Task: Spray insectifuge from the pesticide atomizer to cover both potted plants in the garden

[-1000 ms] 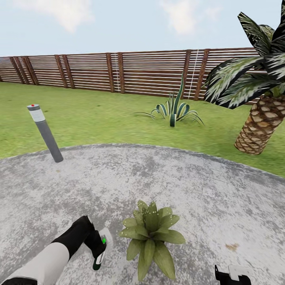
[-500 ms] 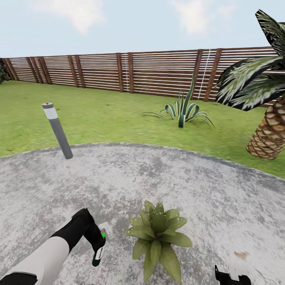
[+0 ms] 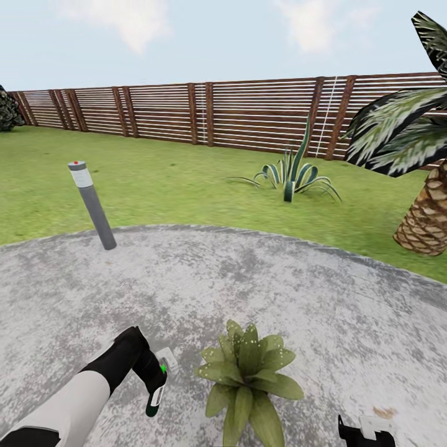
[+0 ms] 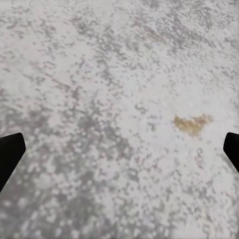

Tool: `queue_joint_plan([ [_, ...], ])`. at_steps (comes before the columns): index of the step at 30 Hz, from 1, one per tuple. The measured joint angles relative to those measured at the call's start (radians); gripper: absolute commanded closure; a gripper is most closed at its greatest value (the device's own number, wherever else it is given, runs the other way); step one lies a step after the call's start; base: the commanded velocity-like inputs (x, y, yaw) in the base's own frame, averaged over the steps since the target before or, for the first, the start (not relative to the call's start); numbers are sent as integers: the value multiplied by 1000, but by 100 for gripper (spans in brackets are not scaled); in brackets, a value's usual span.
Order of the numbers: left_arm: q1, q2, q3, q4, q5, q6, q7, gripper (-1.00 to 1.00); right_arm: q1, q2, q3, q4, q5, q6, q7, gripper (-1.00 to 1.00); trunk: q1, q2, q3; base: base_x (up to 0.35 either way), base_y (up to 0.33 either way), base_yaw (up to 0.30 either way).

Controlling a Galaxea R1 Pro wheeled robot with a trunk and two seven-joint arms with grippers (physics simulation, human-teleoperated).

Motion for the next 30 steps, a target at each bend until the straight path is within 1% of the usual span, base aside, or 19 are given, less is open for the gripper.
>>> queue_joint_plan([
  [5,0,0,0,0,1,0,2,100,0,0,-1,0,-1,0,0,-100,0,0,0,67,-195,0],
  [9,0,0,1,-1,1,1,2,100,0,0,-1,0,-1,0,0,-100,0,0,0,-178,-184,12],
  [17,0,1,1,0,0,0,3,100,0,1,-1,0,-1,0,0,-100,0,0,0,-15,-36,228],
  [22,0,1,-1,0,1,0,4,100,0,0,-1,0,-1,0,0,-100,0,0,0,-16,-244,29],
  [26,0,1,-1,0,1,0,4,100,0,1,-1,0,-1,0,0,-100,0,0,0,-159,-246,23],
  [30,0,2,-2,-1,1,1,4,100,0,1,0,0,-1,0,0,-100,0,0,0,-197,-233,213],
])
